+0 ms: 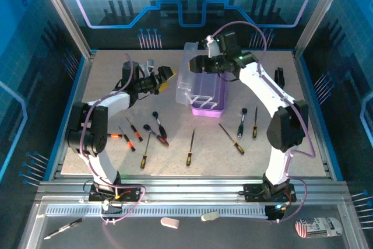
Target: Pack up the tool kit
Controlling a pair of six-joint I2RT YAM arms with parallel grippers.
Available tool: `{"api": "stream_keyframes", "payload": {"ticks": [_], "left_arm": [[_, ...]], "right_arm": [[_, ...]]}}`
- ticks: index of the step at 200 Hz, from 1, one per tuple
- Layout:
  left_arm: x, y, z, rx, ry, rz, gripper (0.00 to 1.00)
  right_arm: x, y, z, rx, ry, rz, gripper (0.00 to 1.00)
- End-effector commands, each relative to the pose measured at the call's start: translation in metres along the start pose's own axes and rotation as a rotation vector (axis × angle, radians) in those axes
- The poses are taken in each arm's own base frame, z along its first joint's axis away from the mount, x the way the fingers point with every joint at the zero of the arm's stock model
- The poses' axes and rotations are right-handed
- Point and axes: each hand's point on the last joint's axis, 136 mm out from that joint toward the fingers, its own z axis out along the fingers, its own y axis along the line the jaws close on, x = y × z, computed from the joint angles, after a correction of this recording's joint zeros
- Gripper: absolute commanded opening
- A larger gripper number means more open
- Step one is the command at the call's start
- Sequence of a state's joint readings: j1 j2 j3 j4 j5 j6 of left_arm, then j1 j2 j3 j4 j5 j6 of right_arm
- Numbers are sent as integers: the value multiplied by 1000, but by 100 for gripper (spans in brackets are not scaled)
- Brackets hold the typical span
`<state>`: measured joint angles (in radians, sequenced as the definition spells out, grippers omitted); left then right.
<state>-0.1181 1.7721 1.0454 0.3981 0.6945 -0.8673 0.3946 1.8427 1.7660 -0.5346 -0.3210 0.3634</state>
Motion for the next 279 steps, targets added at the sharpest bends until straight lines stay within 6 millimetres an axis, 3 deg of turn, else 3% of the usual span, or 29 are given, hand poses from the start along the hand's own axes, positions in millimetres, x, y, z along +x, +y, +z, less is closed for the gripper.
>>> {"api": "stream_keyframes", "payload": {"ticks": [1,39,68,92,128,169,198,253,279], "left_arm": [[-8,-21,-8,50,-4,21,99],[-15,-37,-21,-21,-20,63,99],[-22,-48,-46,-293,-66,169,99],[-17,-65,-51,-508,-54,292,99],[-4,-79,-26,-723,19,491,99],[6,-92,3,-851,77,677,99],[7,-88,14,-943,97,747,99],[22,-74,28,-930,174,733,99],[21,-69,29,-931,159,738,90]], "right_arm": [[-10,-21,-53,82,-83,-20,70],[20,-87,-71,195,-89,111,70],[56,-144,-82,281,-85,237,70],[85,-169,-76,313,-58,298,69],[113,-170,-47,258,4,319,69],[133,-171,-30,227,31,339,69],[142,-170,-21,200,45,349,69],[147,-162,-12,147,53,353,66],[149,-157,-1,91,58,388,62]]}}
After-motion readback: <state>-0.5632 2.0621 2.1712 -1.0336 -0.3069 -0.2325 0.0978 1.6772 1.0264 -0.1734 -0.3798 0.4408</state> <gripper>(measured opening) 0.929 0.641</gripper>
